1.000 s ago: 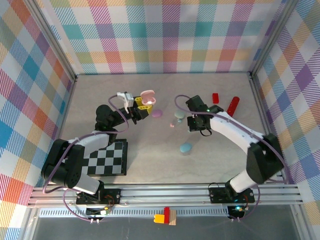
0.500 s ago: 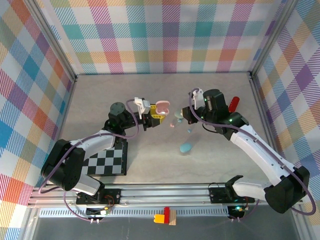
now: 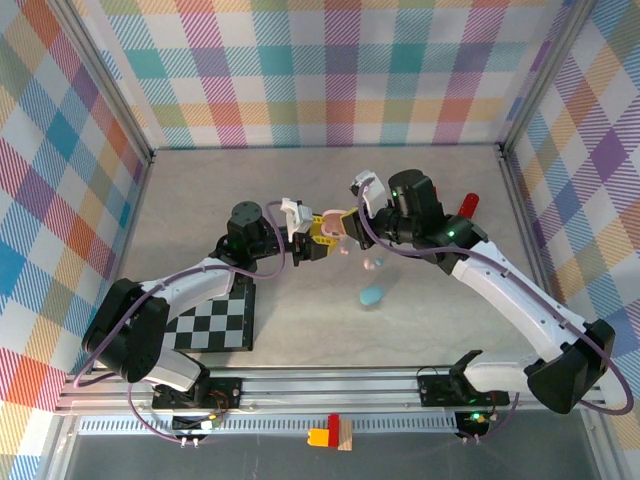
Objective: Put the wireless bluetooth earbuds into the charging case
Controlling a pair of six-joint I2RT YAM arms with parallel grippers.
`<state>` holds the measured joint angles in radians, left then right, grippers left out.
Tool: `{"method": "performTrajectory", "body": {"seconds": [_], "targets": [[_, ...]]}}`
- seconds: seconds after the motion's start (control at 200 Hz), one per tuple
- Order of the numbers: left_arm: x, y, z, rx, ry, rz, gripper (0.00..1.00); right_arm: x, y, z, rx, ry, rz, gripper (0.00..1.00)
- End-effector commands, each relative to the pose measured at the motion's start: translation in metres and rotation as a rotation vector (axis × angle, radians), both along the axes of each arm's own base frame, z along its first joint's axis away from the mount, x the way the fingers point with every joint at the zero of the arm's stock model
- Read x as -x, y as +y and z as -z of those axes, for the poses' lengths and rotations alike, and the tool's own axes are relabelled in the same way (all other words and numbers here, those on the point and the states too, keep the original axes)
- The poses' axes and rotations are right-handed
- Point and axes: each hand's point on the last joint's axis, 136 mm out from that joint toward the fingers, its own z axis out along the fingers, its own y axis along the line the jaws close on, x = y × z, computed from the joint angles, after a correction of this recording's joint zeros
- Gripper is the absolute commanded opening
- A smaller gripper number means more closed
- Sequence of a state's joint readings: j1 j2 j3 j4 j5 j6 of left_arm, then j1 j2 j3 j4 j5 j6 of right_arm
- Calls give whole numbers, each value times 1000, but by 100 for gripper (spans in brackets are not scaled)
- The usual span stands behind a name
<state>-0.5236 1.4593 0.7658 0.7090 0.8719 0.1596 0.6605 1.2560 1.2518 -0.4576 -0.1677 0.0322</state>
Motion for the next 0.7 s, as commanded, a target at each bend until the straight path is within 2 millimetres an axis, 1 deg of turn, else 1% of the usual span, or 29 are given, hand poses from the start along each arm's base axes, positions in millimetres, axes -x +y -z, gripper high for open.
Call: {"method": "performTrajectory", "body": {"seconds": [0.0, 0.045, 0.14, 0.19, 0.265, 0.34, 0.435, 0.51, 0.63, 0.695], "targets": [[7, -5, -22, 41, -50, 40, 39, 2, 2, 0, 18, -12, -26, 12], [6, -5, -21, 46, -50, 38, 39, 0, 0, 5, 24, -6, -6, 12], [-3, -4, -13, 60, -29, -1, 39, -7, -5, 13, 10, 24, 66, 14], [-8, -2, -12, 84, -11, -12, 39, -8, -6, 15, -4, 41, 86, 20], [-14, 2, -16, 129, -9, -29, 39, -7, -9, 12, -32, 40, 106, 29], [-19, 5, -16, 144, -13, -51, 39, -10, -19, 8, -81, 39, 157, 39], [-26, 9, -15, 143, -20, -75, 39, -18, -43, 2, -163, 51, 264, 49], [-32, 15, -14, 142, -24, -99, 39, -23, -67, -1, -221, 49, 366, 55], [-36, 23, -13, 149, -29, -119, 39, -30, -114, 7, -264, 66, 561, 60], [-37, 26, -13, 155, -32, -127, 39, -34, -142, 21, -253, 111, 691, 61]]}}
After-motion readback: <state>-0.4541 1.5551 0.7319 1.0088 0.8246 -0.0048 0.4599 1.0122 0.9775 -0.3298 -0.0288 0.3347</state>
